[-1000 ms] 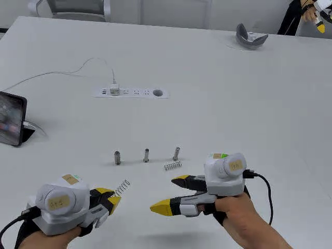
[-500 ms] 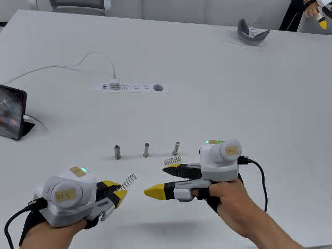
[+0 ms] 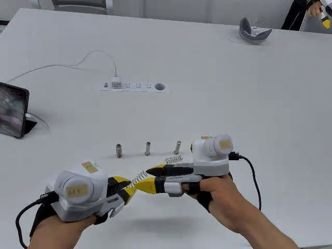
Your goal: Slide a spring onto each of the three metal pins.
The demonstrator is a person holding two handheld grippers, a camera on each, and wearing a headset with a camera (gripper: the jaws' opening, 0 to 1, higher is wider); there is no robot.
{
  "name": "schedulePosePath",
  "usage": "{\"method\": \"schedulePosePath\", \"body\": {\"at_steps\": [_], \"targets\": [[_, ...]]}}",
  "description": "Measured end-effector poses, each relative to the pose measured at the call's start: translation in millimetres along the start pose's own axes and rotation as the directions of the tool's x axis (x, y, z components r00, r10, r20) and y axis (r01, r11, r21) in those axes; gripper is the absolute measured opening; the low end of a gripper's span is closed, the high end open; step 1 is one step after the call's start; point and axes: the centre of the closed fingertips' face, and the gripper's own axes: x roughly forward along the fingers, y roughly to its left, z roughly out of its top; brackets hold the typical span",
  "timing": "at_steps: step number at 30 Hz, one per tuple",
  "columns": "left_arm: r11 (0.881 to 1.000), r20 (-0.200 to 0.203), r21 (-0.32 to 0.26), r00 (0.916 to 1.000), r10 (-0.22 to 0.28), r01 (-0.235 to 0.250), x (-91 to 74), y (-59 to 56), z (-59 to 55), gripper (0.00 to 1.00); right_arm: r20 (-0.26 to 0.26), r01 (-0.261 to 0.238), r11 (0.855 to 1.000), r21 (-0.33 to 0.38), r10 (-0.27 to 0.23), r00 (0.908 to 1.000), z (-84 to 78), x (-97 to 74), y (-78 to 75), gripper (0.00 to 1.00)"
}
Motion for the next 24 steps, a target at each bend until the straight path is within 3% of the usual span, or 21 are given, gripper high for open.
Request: {"method": "schedulePosePath", "body": {"at_steps": [12,20,24], "targets": [[1.000,-0.015,0.015,0.9997,-0.020,0.020,3.3,-3.1,-3.6,0.10,0.011,-0.019,1.000,0.000,0.019,0.9998,4.0,-4.0,3.4,0.31],[0.998,-0.012,0.048,0.9992,-0.038,0.038,6.9,-6.1,1.9,0.10,-0.018,-0.031,0.999,-0.018,0.031,0.9994,6.2,-3.8,4.1,0.25],[0.996,-0.008,0.067,0.9983,-0.057,0.058,8.3,-7.9,6.2,0.10,-0.060,-0.026,0.998,-0.052,0.023,0.9979,5.2,-3.2,0.6,0.22]]}}
